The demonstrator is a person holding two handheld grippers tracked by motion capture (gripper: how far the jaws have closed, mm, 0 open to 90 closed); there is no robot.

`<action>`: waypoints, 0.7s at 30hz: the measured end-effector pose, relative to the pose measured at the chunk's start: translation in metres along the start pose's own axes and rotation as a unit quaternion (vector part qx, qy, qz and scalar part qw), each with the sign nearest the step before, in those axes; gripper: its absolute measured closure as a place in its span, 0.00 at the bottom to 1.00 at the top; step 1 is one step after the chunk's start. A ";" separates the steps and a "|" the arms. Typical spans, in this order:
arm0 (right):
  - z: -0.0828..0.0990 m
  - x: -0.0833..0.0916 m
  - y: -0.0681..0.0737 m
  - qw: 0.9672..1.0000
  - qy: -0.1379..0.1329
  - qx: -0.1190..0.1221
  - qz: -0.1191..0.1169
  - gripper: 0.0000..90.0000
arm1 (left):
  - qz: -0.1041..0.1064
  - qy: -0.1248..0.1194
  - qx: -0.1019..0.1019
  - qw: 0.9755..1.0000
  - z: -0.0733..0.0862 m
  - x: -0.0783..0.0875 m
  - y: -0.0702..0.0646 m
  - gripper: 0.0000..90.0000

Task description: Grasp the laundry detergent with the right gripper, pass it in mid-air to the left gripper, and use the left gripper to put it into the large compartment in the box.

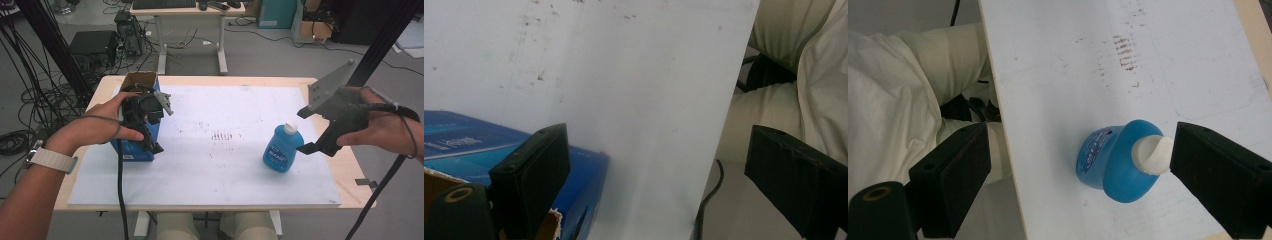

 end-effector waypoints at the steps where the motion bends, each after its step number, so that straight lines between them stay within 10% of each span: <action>1: 0.000 0.000 0.000 1.000 0.000 0.000 0.001 0.11 | 0.001 0.000 0.001 1.000 0.000 0.000 0.000 0.13; 21: -0.007 0.005 -0.010 1.000 -0.007 -0.005 0.025 0.04 | 0.000 -0.003 0.001 1.000 -0.003 0.000 0.000 0.10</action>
Point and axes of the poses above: each handheld gripper's, and its own axes: x roughly backward along the jaws, z roughly out of its underside, y roughly to its left, the point moved 6 cm from there along -x, roughly forward along the jaws, and after that the axes turned 8 degrees about z, right-handed, at the moved point
